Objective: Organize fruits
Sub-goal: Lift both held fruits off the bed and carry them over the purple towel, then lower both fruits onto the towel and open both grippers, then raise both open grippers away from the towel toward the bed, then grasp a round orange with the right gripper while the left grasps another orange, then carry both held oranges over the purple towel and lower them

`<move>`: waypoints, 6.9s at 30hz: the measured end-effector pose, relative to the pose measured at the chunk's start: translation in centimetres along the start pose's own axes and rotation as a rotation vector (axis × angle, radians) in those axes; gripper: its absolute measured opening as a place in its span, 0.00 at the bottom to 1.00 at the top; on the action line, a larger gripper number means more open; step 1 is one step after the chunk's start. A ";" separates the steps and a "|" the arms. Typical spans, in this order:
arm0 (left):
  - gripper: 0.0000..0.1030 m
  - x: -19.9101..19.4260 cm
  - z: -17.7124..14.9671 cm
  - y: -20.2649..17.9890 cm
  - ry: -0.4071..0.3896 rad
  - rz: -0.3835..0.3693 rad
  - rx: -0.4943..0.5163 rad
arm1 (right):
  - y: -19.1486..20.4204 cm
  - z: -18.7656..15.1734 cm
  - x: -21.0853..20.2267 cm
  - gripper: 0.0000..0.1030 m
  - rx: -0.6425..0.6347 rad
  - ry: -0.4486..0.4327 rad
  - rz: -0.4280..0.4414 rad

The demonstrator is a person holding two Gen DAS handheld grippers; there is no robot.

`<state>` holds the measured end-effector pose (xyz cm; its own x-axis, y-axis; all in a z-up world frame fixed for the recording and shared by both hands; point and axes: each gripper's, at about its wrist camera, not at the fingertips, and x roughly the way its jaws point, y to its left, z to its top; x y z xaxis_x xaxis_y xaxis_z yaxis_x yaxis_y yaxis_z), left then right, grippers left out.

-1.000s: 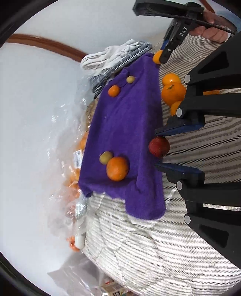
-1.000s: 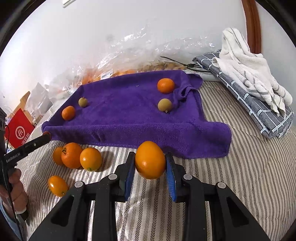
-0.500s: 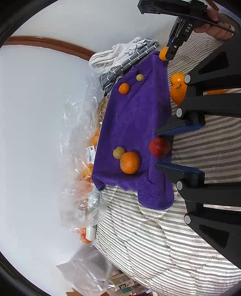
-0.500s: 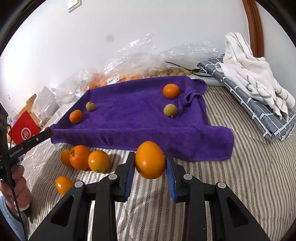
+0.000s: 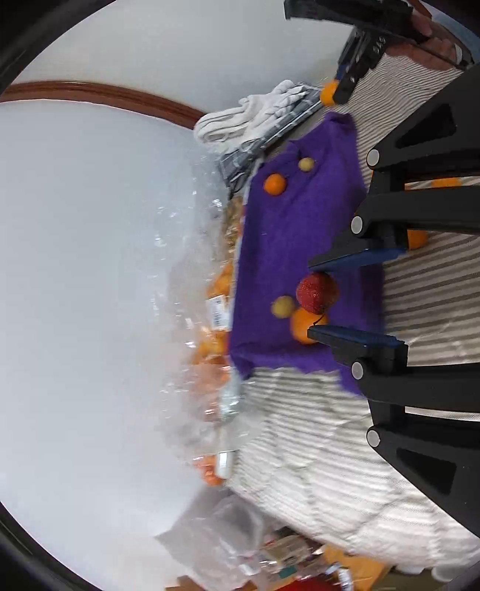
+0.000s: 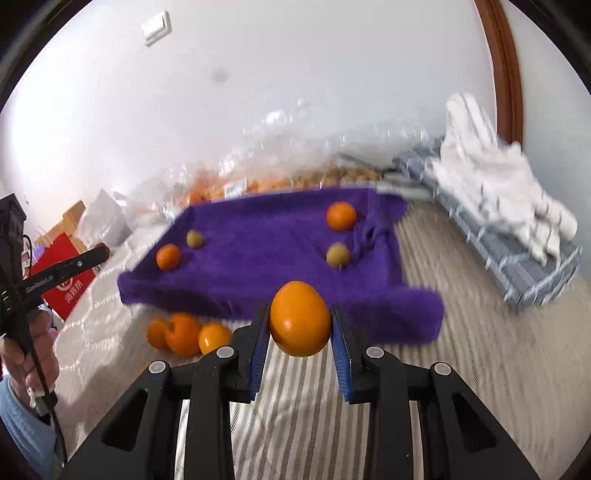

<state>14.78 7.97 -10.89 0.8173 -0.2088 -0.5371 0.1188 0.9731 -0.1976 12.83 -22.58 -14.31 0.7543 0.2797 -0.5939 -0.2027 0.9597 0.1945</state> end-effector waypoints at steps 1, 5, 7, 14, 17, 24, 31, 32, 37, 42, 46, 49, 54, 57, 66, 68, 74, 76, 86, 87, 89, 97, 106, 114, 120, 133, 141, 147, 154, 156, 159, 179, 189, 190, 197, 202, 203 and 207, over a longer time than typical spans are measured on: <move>0.28 0.1 0.7 0.0 -0.014 0.004 0.003 | 0.0 0.6 -0.2 0.31 -0.003 -0.010 -0.005; 0.28 1.1 2.3 0.2 -0.050 0.006 0.001 | 0.2 3.7 0.0 0.31 -0.014 -0.050 -0.029; 0.28 2.2 2.5 0.3 -0.053 0.006 -0.005 | 0.4 4.9 1.0 0.31 -0.008 -0.061 -0.035; 0.28 4.7 0.6 0.7 -0.018 0.011 0.012 | -0.4 4.8 5.7 0.31 0.060 -0.026 0.007; 0.28 5.5 0.1 0.9 0.004 0.025 0.020 | -0.8 3.8 6.9 0.31 0.091 -0.018 0.025; 0.28 6.3 -0.5 0.7 0.021 0.048 0.042 | -1.0 3.3 7.6 0.31 0.071 -0.007 -0.009; 0.28 6.4 -0.5 1.0 0.011 0.041 0.031 | -1.6 3.2 8.0 0.31 0.101 0.008 0.004; 0.28 6.6 -0.5 1.1 0.022 0.036 0.025 | -1.5 3.1 8.1 0.31 0.097 0.012 0.001; 0.28 7.3 -0.7 1.3 0.063 0.032 0.010 | -0.9 2.9 8.9 0.31 0.063 0.042 -0.025; 0.28 7.9 -0.9 1.3 0.096 0.031 0.015 | -0.4 2.6 9.4 0.32 0.036 0.058 -0.042; 0.28 8.2 -1.1 1.0 0.113 0.039 0.033 | -0.3 2.5 9.5 0.32 0.025 0.059 -0.049; 0.28 8.4 -1.2 0.9 0.122 0.038 0.038 | -0.4 2.5 9.6 0.32 0.027 0.063 -0.047; 0.28 8.9 -1.3 0.9 0.145 0.047 0.044 | -0.5 2.5 9.4 0.32 0.033 0.055 -0.044; 0.28 9.1 -1.4 0.9 0.158 0.050 0.045 | -0.5 2.5 9.3 0.32 0.039 0.057 -0.045; 0.28 9.1 -1.5 0.9 0.157 0.053 0.054 | -0.3 2.4 9.0 0.37 0.036 0.044 -0.053; 0.28 9.1 -1.5 0.9 0.160 0.050 0.051 | -0.2 2.4 8.8 0.39 0.034 0.041 -0.058; 0.31 9.1 -1.4 1.0 0.161 0.040 0.048 | 0.3 2.1 8.6 0.42 0.011 0.031 -0.069; 0.35 8.9 -1.3 0.9 0.154 0.036 0.049 | 0.5 2.0 8.5 0.43 -0.003 0.024 -0.072; 0.43 7.4 -0.9 1.0 0.085 0.014 0.044 | 0.9 2.3 7.7 0.43 -0.006 0.025 -0.082; 0.43 7.4 -0.9 0.9 0.083 0.014 0.046 | 1.1 2.4 7.4 0.43 -0.005 0.025 -0.083; 0.43 7.3 -0.8 0.9 0.079 0.014 0.048 | 1.6 2.4 6.5 0.43 -0.014 0.025 -0.073; 0.43 6.2 -0.5 0.7 0.046 0.002 0.048 | 3.7 1.8 4.2 0.47 -0.060 0.038 -0.085; 0.43 5.7 -0.6 1.1 0.028 0.001 0.027 | 5.0 0.5 2.8 0.47 -0.093 0.061 -0.101; 0.43 5.6 -0.8 1.4 0.025 0.009 0.018 | 5.5 -0.5 2.2 0.47 -0.087 0.077 -0.096; 0.43 5.4 -1.1 1.3 0.021 0.017 0.030 | 5.5 -1.3 2.2 0.47 -0.087 0.100 -0.100; 0.43 4.4 -2.4 1.8 0.033 0.033 0.040 | 5.6 -2.0 2.4 0.47 -0.086 0.122 -0.098; 0.43 3.4 -3.7 2.7 0.060 0.037 0.051 | 6.8 -2.3 3.7 0.47 -0.089 0.157 -0.048; 0.43 2.5 -4.6 3.1 0.069 0.042 0.066 | 8.7 -3.0 5.2 0.47 -0.148 0.204 -0.010; 0.43 3.1 -4.9 3.9 0.120 0.022 0.033 | 9.5 -3.4 7.4 0.47 -0.211 0.243 -0.028; 0.43 3.4 -5.0 3.9 0.142 0.018 0.031 | 9.3 -3.3 7.7 0.47 -0.215 0.246 -0.022; 0.43 3.8 -5.2 3.8 0.162 0.008 0.030 | 9.0 -3.2 8.7 0.44 -0.215 0.264 -0.015; 0.44 5.2 -6.2 3.8 0.280 0.022 0.041 | 4.3 -3.0 4.4 0.33 -0.148 0.151 -0.137; 0.44 4.2 -7.0 -0.8 0.291 -0.196 0.087 | 1.7 -4.7 1.9 0.33 -0.100 0.144 -0.150; 0.44 4.3 -7.0 -1.3 0.296 -0.200 0.088 | 1.7 -4.8 1.9 0.33 -0.098 0.144 -0.149; 0.40 5.8 -7.1 -3.2 0.335 -0.207 0.072 | 1.4 -5.2 1.3 0.33 -0.078 0.140 -0.118; 0.28 6.5 -7.0 -3.0 0.329 -0.194 0.032 | 1.0 -5.1 1.0 0.33 -0.061 0.127 -0.114; 0.28 6.5 -7.1 -2.9 0.323 -0.199 0.023 | 0.9 -5.1 1.0 0.33 -0.062 0.127 -0.114; 0.28 5.8 -7.2 -2.3 0.294 -0.217 0.007 | 0.8 -5.1 1.0 0.33 -0.061 0.128 -0.115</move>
<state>15.20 3.79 -19.42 0.5760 -0.4284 -0.6962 0.2758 0.9036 -0.3278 10.22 -21.43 -18.75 0.6896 0.1651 -0.7051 -0.1598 0.9844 0.0743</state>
